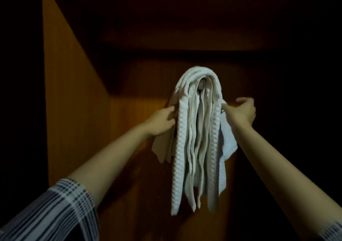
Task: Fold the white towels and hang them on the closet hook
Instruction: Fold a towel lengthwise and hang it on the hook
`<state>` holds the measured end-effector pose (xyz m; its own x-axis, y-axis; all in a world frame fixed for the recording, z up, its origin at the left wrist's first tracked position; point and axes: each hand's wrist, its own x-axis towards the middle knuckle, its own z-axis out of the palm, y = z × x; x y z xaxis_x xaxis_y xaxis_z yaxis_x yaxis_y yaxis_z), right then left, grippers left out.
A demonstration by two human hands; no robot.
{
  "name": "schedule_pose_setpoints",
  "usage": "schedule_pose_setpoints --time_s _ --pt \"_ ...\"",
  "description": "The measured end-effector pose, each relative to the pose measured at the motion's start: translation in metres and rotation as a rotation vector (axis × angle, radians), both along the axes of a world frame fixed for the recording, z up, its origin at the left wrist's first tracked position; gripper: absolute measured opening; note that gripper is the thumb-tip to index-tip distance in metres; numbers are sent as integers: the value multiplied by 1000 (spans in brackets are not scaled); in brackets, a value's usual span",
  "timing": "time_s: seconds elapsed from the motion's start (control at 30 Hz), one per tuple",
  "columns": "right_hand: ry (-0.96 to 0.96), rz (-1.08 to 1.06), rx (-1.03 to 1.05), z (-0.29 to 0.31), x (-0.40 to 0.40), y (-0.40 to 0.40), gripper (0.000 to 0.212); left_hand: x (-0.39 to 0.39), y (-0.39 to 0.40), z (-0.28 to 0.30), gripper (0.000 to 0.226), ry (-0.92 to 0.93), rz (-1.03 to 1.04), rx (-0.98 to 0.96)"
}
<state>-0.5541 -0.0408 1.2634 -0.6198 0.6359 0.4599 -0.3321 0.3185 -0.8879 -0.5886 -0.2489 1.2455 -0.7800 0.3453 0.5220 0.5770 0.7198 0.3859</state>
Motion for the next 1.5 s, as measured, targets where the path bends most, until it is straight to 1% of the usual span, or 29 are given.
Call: schedule_pose_setpoints --time_s 0.03,0.1,0.13,0.2,0.27,0.33,0.4,0.47,0.53,0.6,0.77,0.87,0.97,1.03,1.13,1.2,1.27,1.33,1.4,1.5 --pt "116 -68 104 -7 11 -4 38 9 -8 -3 53 -4 -6 0" --pt "300 -77 315 -23 32 -16 27 30 -25 -12 56 -17 -12 -33" --pt "344 -42 394 -31 42 -24 18 41 -34 -17 55 -32 -9 -64" --pt "352 84 487 -47 60 -44 3 70 -51 -30 47 -81 1 -114" --pt "264 251 559 -64 75 -68 9 100 -70 -49 38 -178 -14 -138" --pt "100 423 674 -86 88 -96 13 132 -91 -72 33 -299 -17 -174" --pt "-61 570 866 -111 101 -125 15 167 -114 -98 33 -425 9 -251" --pt "-220 725 1062 -140 117 -154 11 204 -139 -129 35 -536 49 -324" --pt "-374 948 1143 -176 139 -184 8 246 -166 -169 37 -650 99 -327" --pt "-470 1144 1173 -216 165 -215 12 291 -192 -215 38 -731 171 -284" --pt "-547 1474 1272 -320 244 -294 9 425 -241 -329 37 -957 395 -1" --pt "-601 1628 1296 -378 294 -335 10 501 -257 -388 29 -978 525 185" --pt "-661 1765 1328 -428 343 -369 12 567 -265 -447 34 -1043 705 376" --pt "-688 1849 1376 -461 371 -387 16 607 -264 -486 35 -1072 831 558" --pt "-771 1954 1429 -519 408 -402 12 663 -246 -547 35 -1068 1086 851" --pt "-808 2006 1520 -565 429 -406 7 698 -225 -590 33 -1059 1299 1036" --pt "-860 2047 1599 -610 448 -407 7 729 -199 -630 33 -1051 1464 1232" --pt "-921 2075 1642 -655 467 -407 9 754 -169 -667 33 -1040 1582 1445" --pt "-942 2092 1689 -698 486 -404 7 773 -141 -702 31 -1015 1680 1627" --pt "-975 2115 1761 -760 518 -393 3 793 -99 -756 28 -965 1779 1792"
